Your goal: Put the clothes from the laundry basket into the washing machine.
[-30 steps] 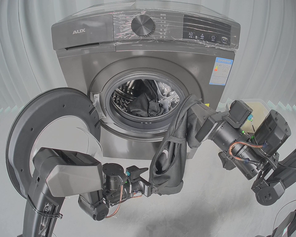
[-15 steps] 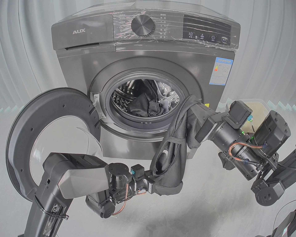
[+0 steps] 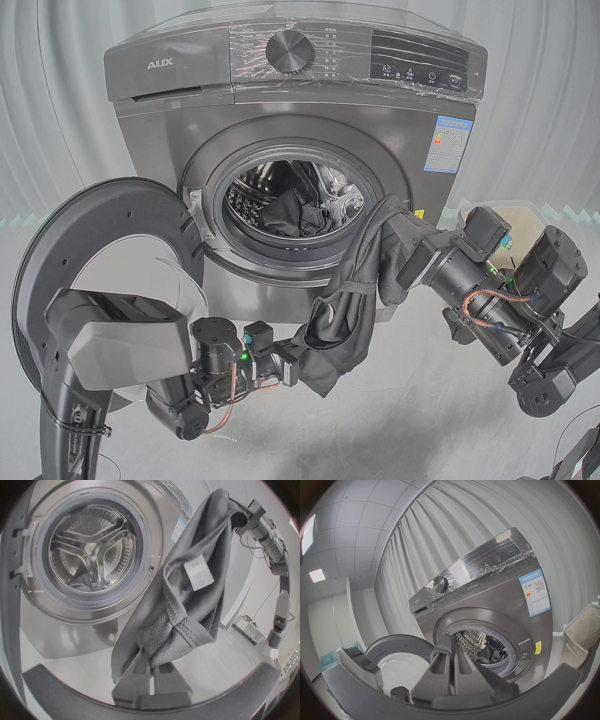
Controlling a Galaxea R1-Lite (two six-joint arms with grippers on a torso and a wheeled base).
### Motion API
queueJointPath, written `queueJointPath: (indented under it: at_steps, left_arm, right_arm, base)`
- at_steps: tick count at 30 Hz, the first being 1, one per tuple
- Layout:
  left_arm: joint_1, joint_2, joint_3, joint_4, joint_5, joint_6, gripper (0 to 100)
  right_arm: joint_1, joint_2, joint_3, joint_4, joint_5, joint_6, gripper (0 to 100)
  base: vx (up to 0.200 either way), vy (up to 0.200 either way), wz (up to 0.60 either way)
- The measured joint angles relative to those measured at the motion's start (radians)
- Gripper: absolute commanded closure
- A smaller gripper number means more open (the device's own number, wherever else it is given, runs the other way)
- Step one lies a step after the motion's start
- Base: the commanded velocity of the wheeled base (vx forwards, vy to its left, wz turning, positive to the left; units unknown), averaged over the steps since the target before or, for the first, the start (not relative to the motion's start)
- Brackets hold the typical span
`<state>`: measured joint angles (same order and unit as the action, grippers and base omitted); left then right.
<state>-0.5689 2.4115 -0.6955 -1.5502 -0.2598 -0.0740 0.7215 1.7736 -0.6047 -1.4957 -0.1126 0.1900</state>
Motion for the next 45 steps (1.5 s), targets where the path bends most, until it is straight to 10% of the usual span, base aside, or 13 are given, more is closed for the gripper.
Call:
queueJointPath:
  at_steps: [19,45]
  left_arm:
    - [0.158,-0.482,0.33,0.0,-0.005,0.006,100]
    - [0.207,-0.64,0.162,0.0,0.038,-0.01,100]
  right_arm:
    - [-0.055,0.01,0.013,0.014,-0.028,0.021,100]
    - [-0.09,0.027,0.077,0.013,-0.029,0.03,100]
  base:
    - [0.0,0.0,0.0]
    - [0.0,0.0,0.0]
